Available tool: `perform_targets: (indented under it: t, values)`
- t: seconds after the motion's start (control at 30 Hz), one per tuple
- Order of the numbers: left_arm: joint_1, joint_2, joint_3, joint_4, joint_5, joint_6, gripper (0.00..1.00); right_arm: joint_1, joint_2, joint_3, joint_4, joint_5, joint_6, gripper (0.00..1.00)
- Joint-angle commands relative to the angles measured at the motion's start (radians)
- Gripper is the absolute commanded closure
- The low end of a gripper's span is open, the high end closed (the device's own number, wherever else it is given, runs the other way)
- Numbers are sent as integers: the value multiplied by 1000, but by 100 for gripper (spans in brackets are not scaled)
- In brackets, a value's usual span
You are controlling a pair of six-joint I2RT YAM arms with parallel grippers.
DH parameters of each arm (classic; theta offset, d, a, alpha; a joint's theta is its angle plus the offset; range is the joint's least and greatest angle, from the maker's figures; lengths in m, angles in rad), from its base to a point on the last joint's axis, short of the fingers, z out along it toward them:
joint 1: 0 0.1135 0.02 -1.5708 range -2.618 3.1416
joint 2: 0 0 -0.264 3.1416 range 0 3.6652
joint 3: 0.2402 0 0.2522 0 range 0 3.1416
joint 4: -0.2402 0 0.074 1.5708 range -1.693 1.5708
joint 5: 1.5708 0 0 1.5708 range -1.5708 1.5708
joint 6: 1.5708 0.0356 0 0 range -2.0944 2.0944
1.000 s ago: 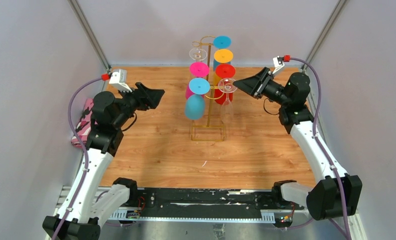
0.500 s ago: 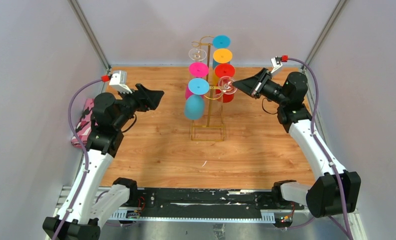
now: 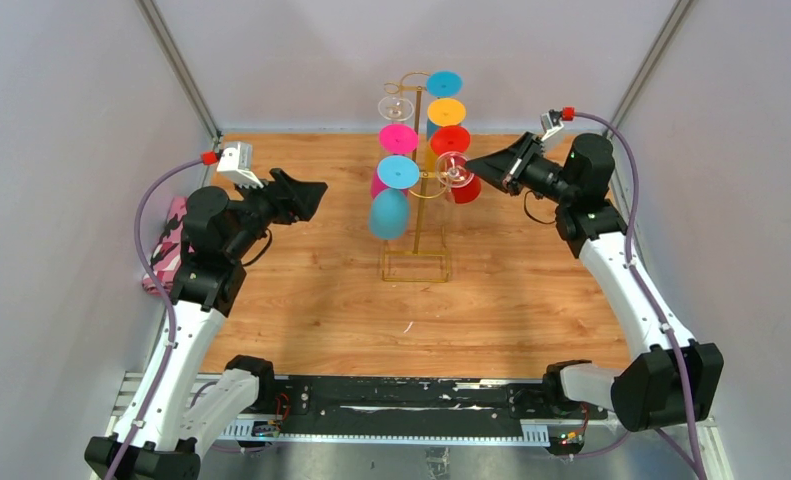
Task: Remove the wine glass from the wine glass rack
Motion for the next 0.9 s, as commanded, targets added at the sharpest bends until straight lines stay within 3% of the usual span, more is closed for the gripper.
perform_targets:
  t: [0.0,0.17,0.6,0.87]
  values:
    - [2,-7,-5,-16,2,11,23,15,32,100,-201,-5,-18,100]
    - [1,-10,-11,-16,2,8,22,15,65,179,-370,6,-7,100]
    - [0,1,0,4,43,-19,21,17,78,280,-486,86,28,100]
    - [1,-7,-7,-3,43,-14,21,16,64,273,-465,127,36,100]
